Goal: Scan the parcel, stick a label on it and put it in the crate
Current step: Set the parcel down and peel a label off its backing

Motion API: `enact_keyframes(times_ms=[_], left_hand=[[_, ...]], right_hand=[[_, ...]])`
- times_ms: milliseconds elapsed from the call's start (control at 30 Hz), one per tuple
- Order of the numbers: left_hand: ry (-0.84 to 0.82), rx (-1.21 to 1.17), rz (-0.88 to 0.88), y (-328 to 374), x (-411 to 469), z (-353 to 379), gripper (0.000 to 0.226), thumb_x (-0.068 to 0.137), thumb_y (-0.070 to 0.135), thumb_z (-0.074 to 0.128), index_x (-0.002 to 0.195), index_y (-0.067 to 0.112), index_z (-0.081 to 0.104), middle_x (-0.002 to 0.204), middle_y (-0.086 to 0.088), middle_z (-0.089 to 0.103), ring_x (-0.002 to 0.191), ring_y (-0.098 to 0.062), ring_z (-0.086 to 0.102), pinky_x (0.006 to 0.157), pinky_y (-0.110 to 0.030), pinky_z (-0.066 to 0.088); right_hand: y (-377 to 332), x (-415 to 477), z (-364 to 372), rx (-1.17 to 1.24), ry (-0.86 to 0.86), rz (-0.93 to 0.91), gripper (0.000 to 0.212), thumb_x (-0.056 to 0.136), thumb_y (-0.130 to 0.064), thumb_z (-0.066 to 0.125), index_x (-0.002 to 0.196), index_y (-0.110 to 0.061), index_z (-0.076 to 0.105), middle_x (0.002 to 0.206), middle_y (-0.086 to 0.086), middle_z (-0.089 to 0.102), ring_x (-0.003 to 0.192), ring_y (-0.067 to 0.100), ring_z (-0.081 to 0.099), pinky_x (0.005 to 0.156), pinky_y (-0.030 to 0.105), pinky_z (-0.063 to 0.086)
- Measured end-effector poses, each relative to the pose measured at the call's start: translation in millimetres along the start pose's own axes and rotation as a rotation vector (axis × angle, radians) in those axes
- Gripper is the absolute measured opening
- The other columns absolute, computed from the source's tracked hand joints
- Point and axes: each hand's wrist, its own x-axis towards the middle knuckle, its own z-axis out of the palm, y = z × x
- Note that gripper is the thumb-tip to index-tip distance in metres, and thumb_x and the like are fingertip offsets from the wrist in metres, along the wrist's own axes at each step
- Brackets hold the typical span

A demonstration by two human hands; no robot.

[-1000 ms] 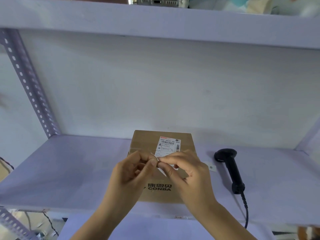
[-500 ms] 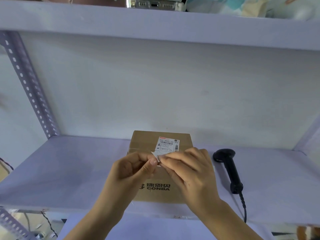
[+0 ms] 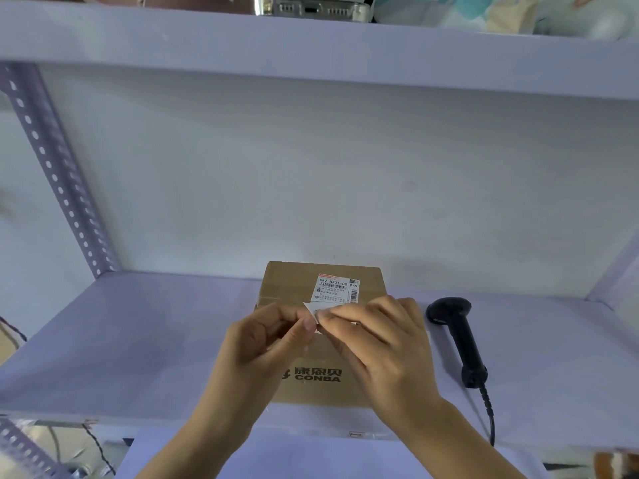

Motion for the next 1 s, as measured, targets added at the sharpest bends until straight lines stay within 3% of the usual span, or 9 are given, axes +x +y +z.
enact_keyframes(times_ms=[200, 300, 367, 467, 667, 733, 800, 900, 1000], left_hand=[[0.025, 0.092, 0.05, -2, 1, 5, 0.023, 0.076, 0.045, 0.063, 0.073, 0.023, 0.067, 0.064, 0.006, 0.058, 0.065, -0.012, 0.05, 0.07, -0.035, 0.041], [0.075, 0.146, 0.075, -5, 1, 7, 0.016, 0.086, 0.033, 0.068, 0.071, 0.029, 0.066, 0.072, 0.011, 0.063, 0.067, -0.003, 0.059, 0.063, -0.011, 0.044], [0.131, 0.212, 0.1, -6, 2, 7, 0.02, 0.087, 0.018, 0.064, 0.071, 0.03, 0.067, 0.081, 0.017, 0.059, 0.07, 0.003, 0.06, 0.061, -0.004, 0.044], [0.133, 0.278, 0.111, -6, 1, 5, 0.029, 0.09, 0.009, 0.064, 0.073, 0.032, 0.068, 0.083, 0.021, 0.056, 0.069, 0.002, 0.06, 0.064, -0.006, 0.046], [0.149, 0.288, 0.141, -2, 2, 4, 0.018, 0.079, 0.026, 0.064, 0.066, 0.038, 0.066, 0.083, 0.022, 0.055, 0.067, 0.001, 0.058, 0.06, -0.007, 0.044], [0.137, 0.286, 0.131, -1, 2, 3, 0.01, 0.075, 0.033, 0.061, 0.066, 0.034, 0.065, 0.082, 0.021, 0.056, 0.063, 0.001, 0.057, 0.057, -0.005, 0.042], [0.128, 0.285, 0.128, -5, 2, 0, 0.015, 0.079, 0.024, 0.062, 0.065, 0.029, 0.063, 0.08, 0.015, 0.057, 0.057, -0.001, 0.054, 0.053, -0.005, 0.039], [0.132, 0.287, 0.107, -10, 2, -7, 0.033, 0.087, 0.002, 0.062, 0.063, 0.025, 0.06, 0.076, 0.005, 0.057, 0.052, -0.002, 0.049, 0.05, -0.006, 0.038], [0.144, 0.307, 0.128, -9, 3, -9, 0.025, 0.08, 0.016, 0.061, 0.062, 0.034, 0.061, 0.076, 0.01, 0.059, 0.057, -0.001, 0.053, 0.055, -0.006, 0.042]], right_hand=[[-3, 0, 3, 0.093, 0.002, 0.094, 0.009, 0.085, -0.017, 0.074, 0.092, -0.017, 0.079, 0.088, -0.009, 0.074, 0.076, 0.013, 0.055, 0.071, 0.027, 0.037], [-8, 2, 3, 0.26, -0.011, 0.232, 0.018, 0.087, -0.029, 0.067, 0.088, -0.016, 0.079, 0.084, -0.009, 0.075, 0.075, 0.01, 0.061, 0.069, 0.03, 0.047], [-11, 4, 1, 0.398, -0.045, 0.34, 0.022, 0.086, -0.034, 0.066, 0.087, -0.017, 0.079, 0.082, -0.009, 0.075, 0.076, 0.003, 0.061, 0.069, 0.026, 0.05], [-13, 6, 0, 0.51, -0.078, 0.439, 0.02, 0.084, -0.034, 0.067, 0.084, -0.019, 0.079, 0.078, -0.012, 0.074, 0.075, -0.006, 0.056, 0.068, 0.022, 0.048], [-17, 7, -1, 0.606, -0.112, 0.544, 0.016, 0.082, -0.032, 0.065, 0.077, -0.022, 0.077, 0.075, -0.014, 0.073, 0.072, 0.003, 0.059, 0.067, 0.021, 0.048], [-18, 8, 0, 0.639, -0.132, 0.579, 0.016, 0.083, -0.03, 0.064, 0.075, -0.023, 0.076, 0.072, -0.016, 0.072, 0.07, 0.005, 0.06, 0.067, 0.011, 0.043], [-18, 10, 2, 0.704, -0.137, 0.642, 0.014, 0.082, -0.028, 0.065, 0.074, -0.024, 0.075, 0.069, -0.019, 0.071, 0.065, -0.001, 0.059, 0.063, 0.004, 0.038], [-13, 10, 3, 0.791, -0.152, 0.769, 0.013, 0.084, -0.027, 0.066, 0.076, -0.025, 0.076, 0.072, -0.014, 0.075, 0.061, -0.002, 0.056, 0.055, 0.012, 0.036], [-12, 10, 2, 0.797, -0.196, 0.73, 0.011, 0.084, -0.028, 0.069, 0.08, -0.026, 0.078, 0.075, -0.015, 0.075, 0.062, -0.001, 0.057, 0.057, 0.01, 0.036]])
